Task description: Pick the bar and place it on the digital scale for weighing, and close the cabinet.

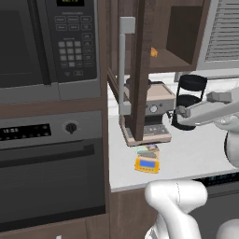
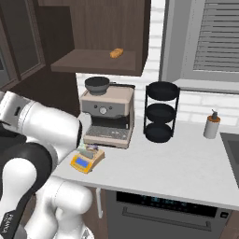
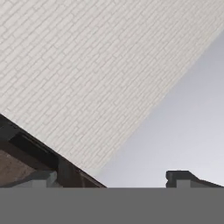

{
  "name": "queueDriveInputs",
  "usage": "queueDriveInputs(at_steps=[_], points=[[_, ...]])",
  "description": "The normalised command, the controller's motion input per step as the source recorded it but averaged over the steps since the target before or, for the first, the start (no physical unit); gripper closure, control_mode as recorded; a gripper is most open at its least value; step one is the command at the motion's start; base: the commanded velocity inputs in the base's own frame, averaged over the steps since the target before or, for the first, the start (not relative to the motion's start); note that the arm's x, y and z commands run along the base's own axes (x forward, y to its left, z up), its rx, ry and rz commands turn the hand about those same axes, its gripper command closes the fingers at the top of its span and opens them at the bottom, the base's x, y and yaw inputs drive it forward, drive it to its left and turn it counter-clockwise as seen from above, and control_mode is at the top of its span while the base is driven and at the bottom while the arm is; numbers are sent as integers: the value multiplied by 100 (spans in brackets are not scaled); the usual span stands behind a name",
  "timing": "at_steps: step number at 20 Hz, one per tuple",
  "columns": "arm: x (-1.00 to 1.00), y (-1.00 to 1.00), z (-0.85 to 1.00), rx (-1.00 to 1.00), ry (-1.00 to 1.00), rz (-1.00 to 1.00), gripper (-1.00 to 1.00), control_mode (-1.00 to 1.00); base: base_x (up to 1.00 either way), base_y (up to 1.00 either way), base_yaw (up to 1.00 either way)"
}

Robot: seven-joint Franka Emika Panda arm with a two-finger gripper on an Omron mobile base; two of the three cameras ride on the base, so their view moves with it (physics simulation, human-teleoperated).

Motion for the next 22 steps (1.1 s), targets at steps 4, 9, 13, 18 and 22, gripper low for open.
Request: queueDriveInputs(at_steps=[4, 9, 13, 18, 22], points=[[73, 12, -100, 30, 19, 8, -100, -100, 0, 0, 0], [6, -1, -100, 56, -5, 14, -100, -100, 0, 0, 0], [-27, 32, -94, 35, 0, 10, -100, -100, 0, 0, 0], [-100, 40, -8, 2, -32, -11, -100, -100, 0, 0, 0], [-100, 41, 0, 0, -21, -35, -100, -100, 0, 0, 0]])
